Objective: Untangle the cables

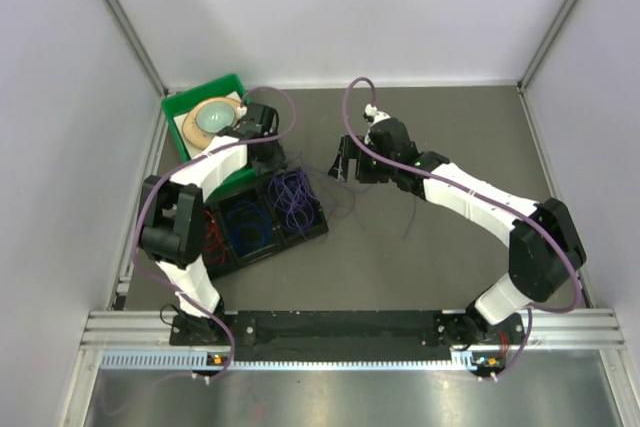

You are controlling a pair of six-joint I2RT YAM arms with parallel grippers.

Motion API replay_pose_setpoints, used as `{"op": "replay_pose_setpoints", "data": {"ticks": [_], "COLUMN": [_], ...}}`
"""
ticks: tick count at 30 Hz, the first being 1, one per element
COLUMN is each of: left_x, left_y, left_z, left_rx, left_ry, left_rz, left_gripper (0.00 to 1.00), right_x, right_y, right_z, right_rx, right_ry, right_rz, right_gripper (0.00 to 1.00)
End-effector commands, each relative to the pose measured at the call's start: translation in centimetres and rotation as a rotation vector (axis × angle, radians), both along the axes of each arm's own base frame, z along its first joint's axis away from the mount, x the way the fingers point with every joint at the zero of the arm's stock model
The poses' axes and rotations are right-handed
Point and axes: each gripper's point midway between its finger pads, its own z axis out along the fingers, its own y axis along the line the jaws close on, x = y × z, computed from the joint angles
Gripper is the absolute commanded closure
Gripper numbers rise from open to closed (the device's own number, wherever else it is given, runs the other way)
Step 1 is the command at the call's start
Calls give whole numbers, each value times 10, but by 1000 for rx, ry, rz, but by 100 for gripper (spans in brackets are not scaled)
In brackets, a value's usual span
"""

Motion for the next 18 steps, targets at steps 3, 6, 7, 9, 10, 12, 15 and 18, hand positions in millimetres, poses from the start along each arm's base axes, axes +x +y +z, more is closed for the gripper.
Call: {"op": "replay_pose_setpoints", "data": {"ticks": [3, 6, 7, 9, 10, 12, 15, 18], "left_x": [18, 20, 21, 19, 15, 7, -10, -33], "left_y": [-14, -16, -17, -24, -26, -27, -28, -30], "left_z": [21, 35, 45, 76, 92, 102, 117, 117], "left_rx": [-47, -64, -77, -123, -140, -151, -172, -197], "left_ry": [-60, -95, -118, -180, -210, -237, -274, -260], "left_rz": [-23, -25, -28, -62, -76, -95, -123, -169], "left_gripper": [89, 100, 100, 100, 100, 100, 100, 100], "right_x": [0, 0, 0, 0, 0, 0, -1, -1], "right_y": [2, 1, 0, 0, -2, -3, -5, -5], "right_z": [18, 19, 19, 21, 21, 21, 21, 20], "right_rx": [38, 37, 36, 36, 35, 35, 37, 42], "right_ry": [-44, -46, -45, -51, -52, -57, -61, -59], "right_rz": [-5, -5, -7, -10, -14, -21, -30, -32], "right_gripper": [10, 10, 10, 10, 10, 10, 10, 11]}}
